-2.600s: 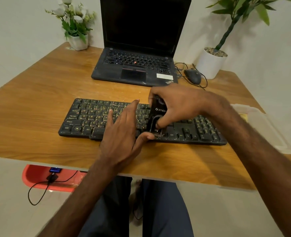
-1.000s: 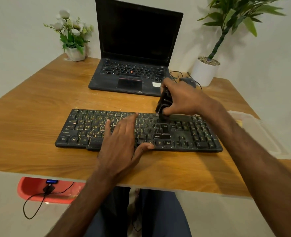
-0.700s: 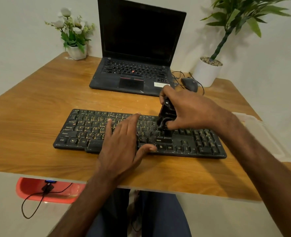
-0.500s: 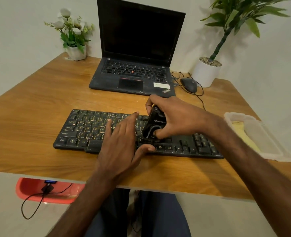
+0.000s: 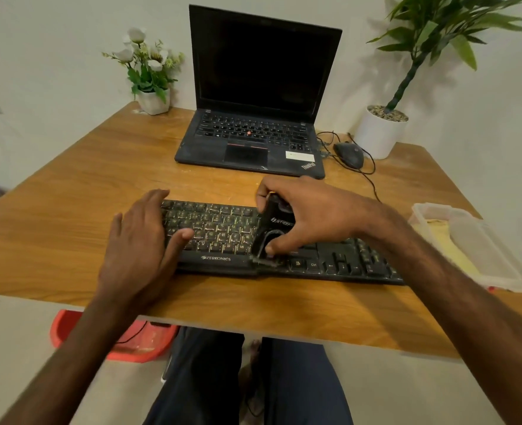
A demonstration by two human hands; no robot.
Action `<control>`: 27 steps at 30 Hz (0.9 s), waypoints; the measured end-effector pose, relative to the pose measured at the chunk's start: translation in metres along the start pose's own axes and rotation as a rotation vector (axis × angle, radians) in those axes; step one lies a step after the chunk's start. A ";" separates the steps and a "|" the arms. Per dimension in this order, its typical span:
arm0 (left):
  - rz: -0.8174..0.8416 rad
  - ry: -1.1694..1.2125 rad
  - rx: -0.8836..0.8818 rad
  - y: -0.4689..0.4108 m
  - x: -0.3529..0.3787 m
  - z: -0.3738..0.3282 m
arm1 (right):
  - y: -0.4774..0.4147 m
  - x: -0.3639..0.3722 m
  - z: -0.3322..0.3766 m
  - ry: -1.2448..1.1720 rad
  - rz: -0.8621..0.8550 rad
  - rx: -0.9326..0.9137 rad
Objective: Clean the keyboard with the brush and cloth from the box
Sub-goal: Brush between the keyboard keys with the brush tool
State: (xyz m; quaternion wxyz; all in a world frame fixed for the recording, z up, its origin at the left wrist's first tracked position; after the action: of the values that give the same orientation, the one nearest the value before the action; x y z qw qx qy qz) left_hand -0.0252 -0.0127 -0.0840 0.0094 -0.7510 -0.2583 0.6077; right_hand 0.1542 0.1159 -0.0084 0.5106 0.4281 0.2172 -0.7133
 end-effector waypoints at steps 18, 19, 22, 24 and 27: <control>0.008 -0.074 -0.073 0.002 0.002 -0.005 | -0.019 -0.006 -0.003 0.026 0.045 0.079; 0.000 -0.069 -0.072 0.003 0.001 -0.006 | -0.021 -0.013 -0.007 0.080 0.001 0.088; -0.012 -0.081 -0.073 0.003 0.000 -0.005 | -0.025 -0.031 -0.018 0.324 -0.154 0.098; -0.012 -0.098 -0.077 0.001 0.000 -0.004 | -0.022 -0.027 -0.013 0.417 -0.179 0.071; -0.012 -0.110 -0.075 0.001 0.001 -0.004 | -0.010 -0.004 0.004 0.440 -0.106 -0.025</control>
State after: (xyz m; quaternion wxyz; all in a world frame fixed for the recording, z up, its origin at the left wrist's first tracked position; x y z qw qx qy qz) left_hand -0.0212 -0.0118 -0.0844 -0.0292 -0.7148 -0.2856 0.6377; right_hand 0.1436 0.1187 -0.0039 0.4180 0.5551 0.3544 -0.6258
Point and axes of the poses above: each hand's wrist, its own y-axis away from the middle knuckle, its own x-axis out of the palm, z = x × y, the point moved 7 cm from there along -y, towards the middle knuckle, and after that the axes turned 8 degrees about -y, right-handed, at the moved point
